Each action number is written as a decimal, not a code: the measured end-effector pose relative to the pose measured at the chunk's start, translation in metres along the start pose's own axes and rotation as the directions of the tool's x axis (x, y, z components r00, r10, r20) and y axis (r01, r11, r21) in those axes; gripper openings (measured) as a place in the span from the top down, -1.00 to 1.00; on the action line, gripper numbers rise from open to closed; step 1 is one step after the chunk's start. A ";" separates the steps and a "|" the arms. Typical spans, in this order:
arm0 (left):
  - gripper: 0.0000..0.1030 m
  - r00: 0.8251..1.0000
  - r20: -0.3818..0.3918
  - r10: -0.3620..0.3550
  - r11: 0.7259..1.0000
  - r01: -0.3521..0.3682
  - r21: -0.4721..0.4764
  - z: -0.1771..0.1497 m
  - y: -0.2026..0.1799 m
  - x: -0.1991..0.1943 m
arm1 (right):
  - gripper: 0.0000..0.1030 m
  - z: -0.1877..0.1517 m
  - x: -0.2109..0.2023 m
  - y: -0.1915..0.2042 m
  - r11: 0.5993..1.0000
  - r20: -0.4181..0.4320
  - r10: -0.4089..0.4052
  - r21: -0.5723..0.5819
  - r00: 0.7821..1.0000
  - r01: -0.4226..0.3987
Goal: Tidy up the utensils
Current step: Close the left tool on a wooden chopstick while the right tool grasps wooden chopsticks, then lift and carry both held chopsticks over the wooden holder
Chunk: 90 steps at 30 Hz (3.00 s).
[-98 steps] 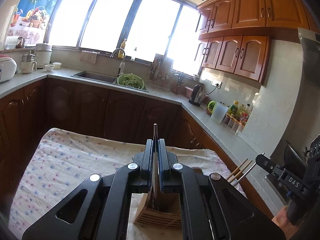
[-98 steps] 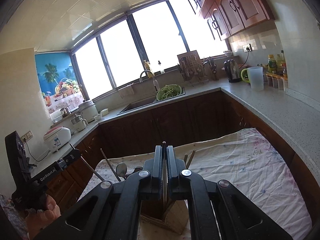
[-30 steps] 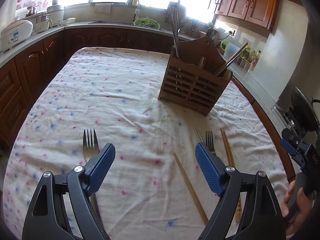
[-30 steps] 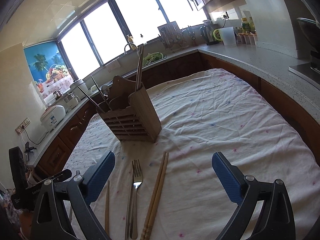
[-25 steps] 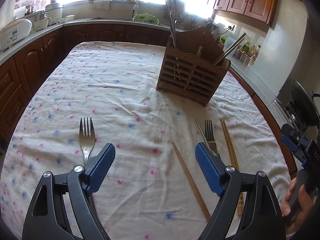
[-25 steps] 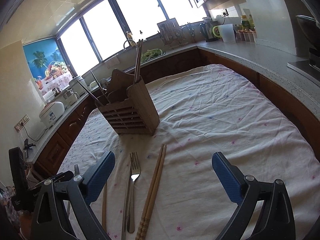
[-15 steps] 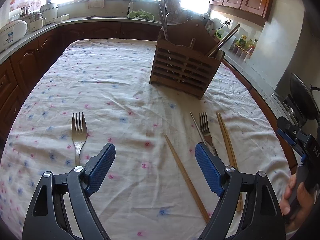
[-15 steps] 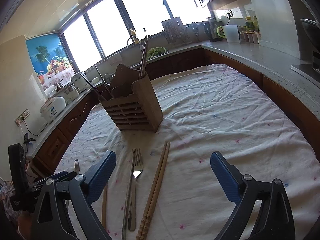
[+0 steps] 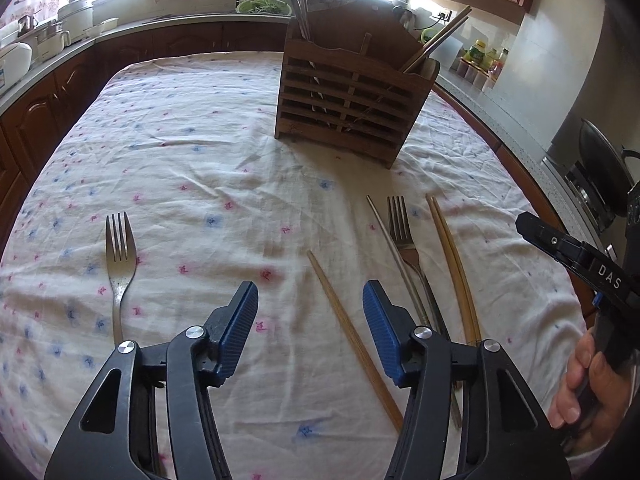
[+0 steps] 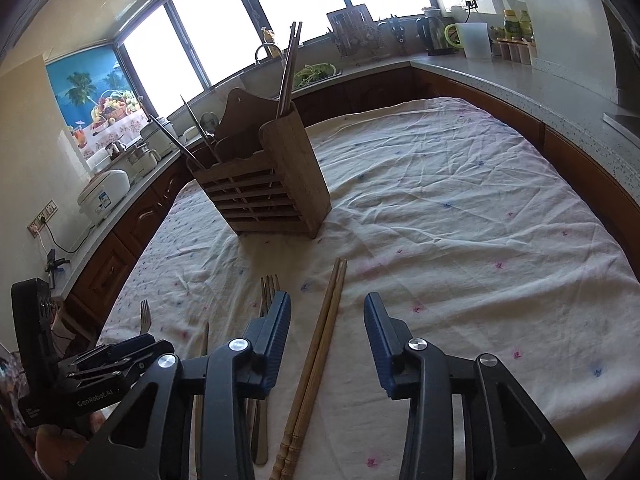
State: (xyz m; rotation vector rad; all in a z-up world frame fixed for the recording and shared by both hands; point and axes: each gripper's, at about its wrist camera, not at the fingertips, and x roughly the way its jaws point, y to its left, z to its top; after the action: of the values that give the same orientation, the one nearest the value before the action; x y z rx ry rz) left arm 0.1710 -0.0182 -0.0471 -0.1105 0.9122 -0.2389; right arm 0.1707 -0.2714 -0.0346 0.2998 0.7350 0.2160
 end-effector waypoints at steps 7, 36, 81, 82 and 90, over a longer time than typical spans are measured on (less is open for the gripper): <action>0.15 0.999 -0.044 -0.007 1.000 0.007 -0.005 0.002 -0.002 0.015 | 0.41 0.001 0.030 0.002 1.000 -0.074 -0.020 -0.016 0.997 0.018; 0.22 0.988 -0.137 0.065 0.984 -0.040 0.172 0.004 -0.020 0.043 | 0.74 0.015 0.103 0.015 0.970 -0.209 -0.166 -0.210 0.964 0.121; 0.92 0.933 0.304 -0.190 0.981 0.169 0.093 0.065 0.007 -0.127 | 0.90 0.086 -0.071 0.050 0.991 0.191 0.113 -0.095 0.975 -0.096; 0.92 0.931 0.313 -0.186 0.982 0.165 0.091 0.066 0.009 -0.129 | 0.90 0.088 -0.072 0.050 0.991 0.196 0.112 -0.095 0.974 -0.095; 0.92 0.923 0.341 -0.177 0.984 0.159 0.079 0.076 0.015 -0.129 | 0.90 0.096 -0.073 0.051 0.991 0.219 0.110 -0.096 0.969 -0.091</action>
State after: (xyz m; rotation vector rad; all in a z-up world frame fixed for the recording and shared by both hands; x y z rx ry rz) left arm 0.1579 0.0286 0.0959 -0.1796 0.5442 -0.3886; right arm 0.1793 -0.2637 0.0962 0.2752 0.4858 0.3035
